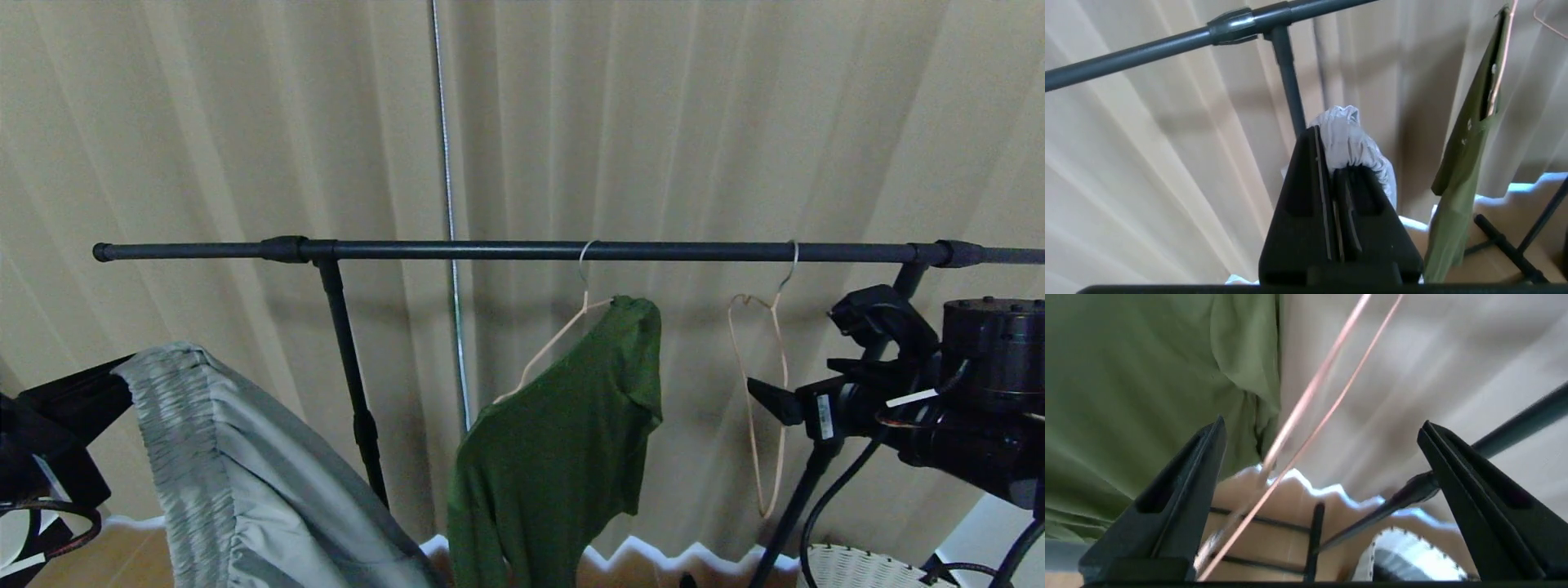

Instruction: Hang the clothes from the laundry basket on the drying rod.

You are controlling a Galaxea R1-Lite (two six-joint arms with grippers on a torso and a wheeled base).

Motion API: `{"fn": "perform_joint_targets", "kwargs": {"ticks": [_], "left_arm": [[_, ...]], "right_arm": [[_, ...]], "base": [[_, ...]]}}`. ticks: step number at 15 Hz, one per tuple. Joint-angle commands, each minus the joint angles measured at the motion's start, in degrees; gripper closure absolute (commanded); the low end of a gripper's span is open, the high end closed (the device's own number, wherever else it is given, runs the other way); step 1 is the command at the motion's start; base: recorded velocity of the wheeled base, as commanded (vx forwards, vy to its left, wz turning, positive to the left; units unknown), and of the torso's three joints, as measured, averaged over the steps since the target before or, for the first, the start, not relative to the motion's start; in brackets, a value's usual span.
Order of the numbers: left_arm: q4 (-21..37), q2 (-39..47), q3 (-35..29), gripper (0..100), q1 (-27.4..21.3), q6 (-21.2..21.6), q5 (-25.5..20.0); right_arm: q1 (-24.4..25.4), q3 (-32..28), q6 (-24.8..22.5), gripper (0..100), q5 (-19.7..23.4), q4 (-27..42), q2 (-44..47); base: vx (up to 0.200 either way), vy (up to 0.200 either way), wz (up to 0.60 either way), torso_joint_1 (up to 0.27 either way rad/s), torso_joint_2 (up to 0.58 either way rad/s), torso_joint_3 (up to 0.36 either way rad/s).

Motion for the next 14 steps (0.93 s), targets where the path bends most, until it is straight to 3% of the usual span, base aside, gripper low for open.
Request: {"fn": "perform_joint_targets", "kwargs": {"ticks": [1,7,10,14], "left_arm": [[0.0,0.0,0.0,100,0.0,0.1,-0.1],[0.0,-0.1,0.4,100,0.0,0.1,-0.1],[0.0,-0.1,0.5,100,-0.1,0.1,0.0],[0.0,-0.2,0.4,100,0.0,0.1,0.0]], "right_arm": [[0.1,-1.0,1.2,0,-1.5,0.1,4.6],[1.8,-2.2,6.8,0,-3.2,0.1,7.9],[1.8,-2.9,7.5,0,-6.6,-0.8,9.6],[1.5,-3.2,7.5,0,-7.5,-0.8,9.0]], "base": [[0.000,0.000,0.00,0.000,0.00,0.000],[0.000,0.000,0.00,0.000,0.00,0.000],[0.000,0.000,0.00,0.000,0.00,0.000],[0.000,0.000,0.00,0.000,0.00,0.000]]}}
